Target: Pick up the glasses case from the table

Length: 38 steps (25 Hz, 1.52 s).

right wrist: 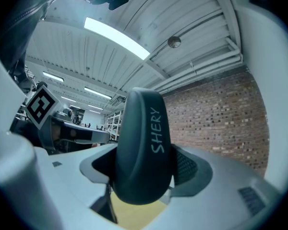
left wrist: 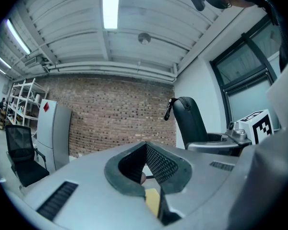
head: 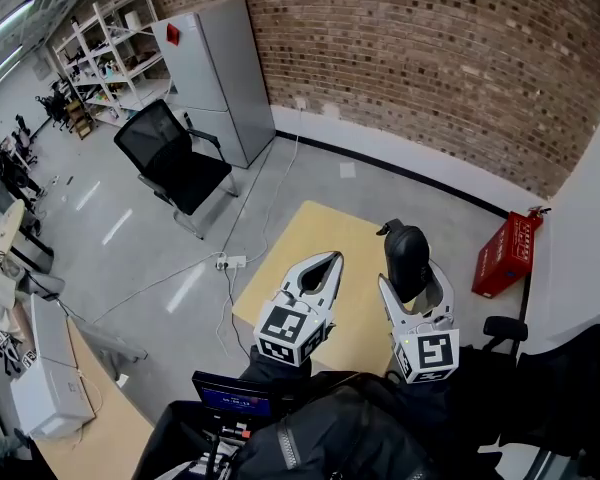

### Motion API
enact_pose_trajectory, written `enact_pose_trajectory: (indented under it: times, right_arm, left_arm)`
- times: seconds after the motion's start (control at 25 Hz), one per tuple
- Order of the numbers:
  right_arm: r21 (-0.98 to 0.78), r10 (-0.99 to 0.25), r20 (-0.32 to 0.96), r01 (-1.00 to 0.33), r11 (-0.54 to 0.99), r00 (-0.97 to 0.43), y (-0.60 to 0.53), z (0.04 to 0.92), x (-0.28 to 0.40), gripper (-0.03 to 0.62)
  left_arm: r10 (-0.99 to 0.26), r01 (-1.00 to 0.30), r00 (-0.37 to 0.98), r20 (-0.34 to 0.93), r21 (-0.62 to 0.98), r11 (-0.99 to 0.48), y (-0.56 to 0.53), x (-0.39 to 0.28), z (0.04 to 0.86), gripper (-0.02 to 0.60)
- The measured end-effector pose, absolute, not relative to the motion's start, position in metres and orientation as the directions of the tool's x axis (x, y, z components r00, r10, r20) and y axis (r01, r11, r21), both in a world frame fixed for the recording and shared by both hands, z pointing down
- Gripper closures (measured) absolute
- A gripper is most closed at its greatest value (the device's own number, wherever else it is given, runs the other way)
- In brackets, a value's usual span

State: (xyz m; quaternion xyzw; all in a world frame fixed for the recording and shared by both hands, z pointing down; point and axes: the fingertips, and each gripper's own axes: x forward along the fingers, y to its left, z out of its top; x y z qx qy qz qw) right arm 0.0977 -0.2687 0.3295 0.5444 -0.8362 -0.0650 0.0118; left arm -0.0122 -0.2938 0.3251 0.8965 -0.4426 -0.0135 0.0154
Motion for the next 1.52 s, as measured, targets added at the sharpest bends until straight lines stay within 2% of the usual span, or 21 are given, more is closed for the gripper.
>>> enact_pose_trajectory:
  times: [1.52]
  right_arm:
    - [0.122, -0.910, -0.051, -0.907, 0.404, -0.412, -0.263, 0.331, 0.099, 0.253]
  left_arm:
    - [-0.801, -0.801, 0.599, 0.009, 0.025, -0.599, -0.290, -0.013, 0.329, 0.581]
